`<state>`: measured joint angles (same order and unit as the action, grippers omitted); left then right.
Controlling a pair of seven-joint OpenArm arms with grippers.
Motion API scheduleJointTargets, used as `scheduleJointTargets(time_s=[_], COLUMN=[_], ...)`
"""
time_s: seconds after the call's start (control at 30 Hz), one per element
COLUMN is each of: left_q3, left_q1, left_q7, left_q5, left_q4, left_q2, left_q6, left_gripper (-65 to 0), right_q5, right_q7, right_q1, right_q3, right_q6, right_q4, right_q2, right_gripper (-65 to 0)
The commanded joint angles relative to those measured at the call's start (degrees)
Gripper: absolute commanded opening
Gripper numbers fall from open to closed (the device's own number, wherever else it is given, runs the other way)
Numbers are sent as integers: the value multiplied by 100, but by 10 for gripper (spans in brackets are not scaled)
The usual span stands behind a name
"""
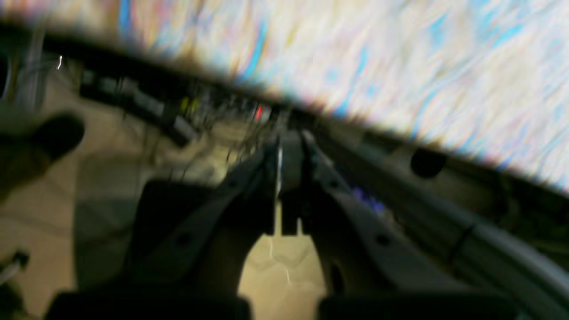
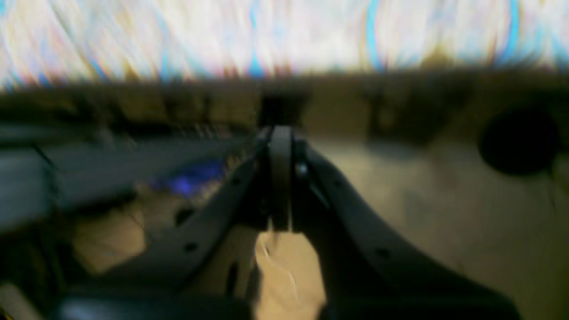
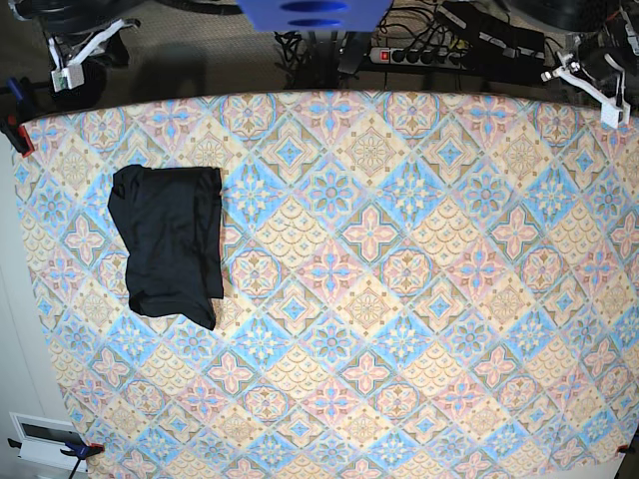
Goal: Layout the t-shirt on the table in an organized manner, then fold the t-shirt properly
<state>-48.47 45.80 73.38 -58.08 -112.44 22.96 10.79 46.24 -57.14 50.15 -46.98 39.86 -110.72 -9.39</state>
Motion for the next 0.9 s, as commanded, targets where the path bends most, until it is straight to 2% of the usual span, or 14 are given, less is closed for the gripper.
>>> scheduleJointTargets(time_s=[0.0,0.07,0.17,0.3,0.37,0.43,0.6,0.8,0.87], left_q3=[-63,-63,34,526,737,1036,2275,3559,3831], left_q1=[180,339,479,488,444,391,180,-866,-1209], left_q7=[-73,-73,-73,-81,-152,-530,-2033,-2701,-3009], left_q5=[-60,-24,494,1417,1628,1672,1699,2261,2376], left_q4=[-66,-48,-30,427,875,1315,2581,4286,4893], left_q2=[100,100,56,56,56,47,100,12,-103], left_q6=[25,25,33,33,33,33,25,16,16], left_gripper=[-650,-650,-650,-650,-650,-650,-650,-650,-650], right_q5=[-154,-725,-1411,-1789,-1929,-2079,-2615,-3081,-3125], right_q7=[119,119,119,180,224,453,1183,1341,1578], right_q1=[97,150,150,132,106,106,18,-1055,-1248], right_q3=[-36,-10,210,641,870,1081,1722,1916,1942], right_q6=[14,14,14,14,14,14,14,14,14], right_q4=[-71,-18,263,817,1133,1388,2311,3867,4491], right_q2=[-68,-24,108,117,117,117,108,99,99], right_gripper=[-650,-650,-650,-650,-650,-650,-650,-650,-650])
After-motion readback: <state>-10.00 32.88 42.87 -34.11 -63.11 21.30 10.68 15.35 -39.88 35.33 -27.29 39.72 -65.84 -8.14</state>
